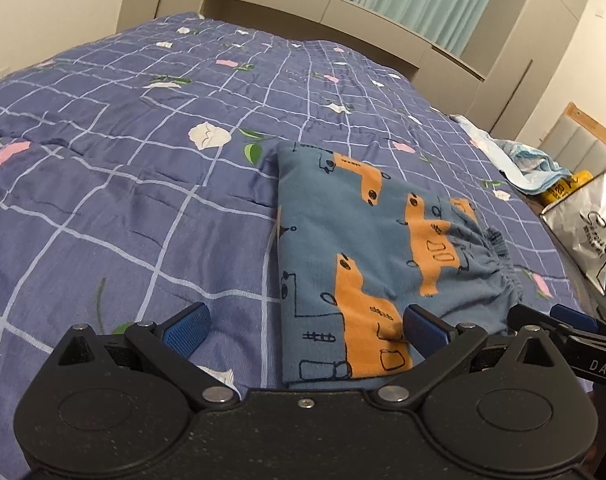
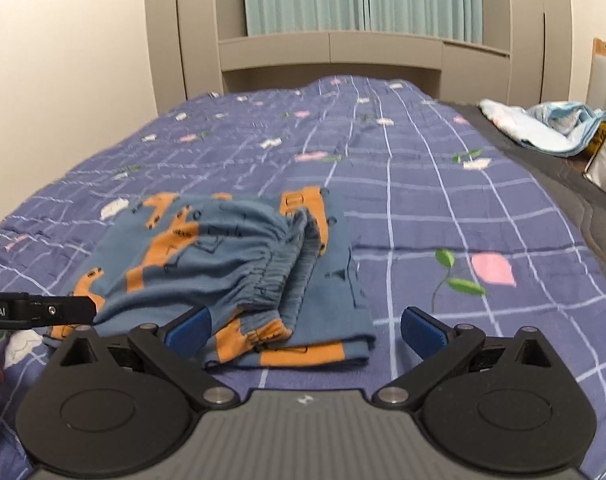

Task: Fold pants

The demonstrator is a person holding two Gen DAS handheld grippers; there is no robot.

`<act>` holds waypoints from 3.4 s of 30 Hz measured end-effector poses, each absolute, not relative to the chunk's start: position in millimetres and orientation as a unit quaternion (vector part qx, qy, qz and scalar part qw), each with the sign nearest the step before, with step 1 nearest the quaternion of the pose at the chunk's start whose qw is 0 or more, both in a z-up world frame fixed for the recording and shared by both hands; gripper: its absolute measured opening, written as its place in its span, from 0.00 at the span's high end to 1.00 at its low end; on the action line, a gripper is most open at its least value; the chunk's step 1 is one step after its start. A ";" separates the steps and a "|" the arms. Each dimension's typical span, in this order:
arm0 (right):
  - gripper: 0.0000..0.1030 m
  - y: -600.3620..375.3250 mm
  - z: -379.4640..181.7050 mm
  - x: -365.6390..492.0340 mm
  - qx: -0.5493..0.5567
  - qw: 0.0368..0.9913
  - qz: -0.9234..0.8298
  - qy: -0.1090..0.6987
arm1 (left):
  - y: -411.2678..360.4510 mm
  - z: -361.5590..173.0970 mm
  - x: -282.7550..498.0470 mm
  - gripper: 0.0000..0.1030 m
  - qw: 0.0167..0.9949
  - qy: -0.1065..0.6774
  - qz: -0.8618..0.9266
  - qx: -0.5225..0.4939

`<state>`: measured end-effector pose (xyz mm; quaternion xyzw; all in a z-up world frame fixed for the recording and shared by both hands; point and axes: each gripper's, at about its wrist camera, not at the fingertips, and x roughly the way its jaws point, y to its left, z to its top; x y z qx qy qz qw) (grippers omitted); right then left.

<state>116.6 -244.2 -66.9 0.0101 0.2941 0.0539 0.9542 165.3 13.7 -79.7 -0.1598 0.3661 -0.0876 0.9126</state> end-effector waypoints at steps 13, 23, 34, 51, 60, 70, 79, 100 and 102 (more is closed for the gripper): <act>0.00 -251.6 -61.0 176.8 0.012 0.956 0.045 0.289 | 8.2 -68.8 193.5 0.01 0.919 0.348 -0.059 -0.178; 0.00 -255.4 -80.1 200.1 0.045 0.949 0.076 0.302 | -2.8 -75.6 209.6 0.01 0.917 0.357 -0.055 -0.171; 0.23 -265.5 -85.3 185.9 0.097 0.950 0.103 0.279 | -1.2 -74.7 204.1 0.01 0.915 0.354 -0.060 -0.181; 0.66 -262.3 -88.5 178.3 0.107 0.954 0.090 0.265 | 8.8 -72.9 205.1 0.33 0.903 0.365 -0.067 -0.217; 0.66 -259.0 -89.5 177.6 0.101 0.955 0.088 0.264 | 10.4 -74.2 204.1 0.45 0.900 0.369 -0.057 -0.223; 0.68 -255.4 -89.1 176.0 0.088 0.957 0.085 0.262 | 10.8 -76.5 207.8 0.39 0.895 0.381 -0.055 -0.225; 0.71 -255.1 -89.0 173.6 0.086 0.959 0.088 0.257 | 5.8 -71.9 207.0 0.51 0.891 0.388 -0.040 -0.231; 0.80 -264.5 -91.5 168.8 0.114 0.959 0.104 0.236 | -20.8 -44.3 194.2 0.90 0.917 0.359 -0.014 -0.174; 0.81 -266.1 -91.0 165.9 0.119 0.960 0.108 0.230 | -21.0 -41.8 192.0 0.92 0.917 0.357 -0.015 -0.175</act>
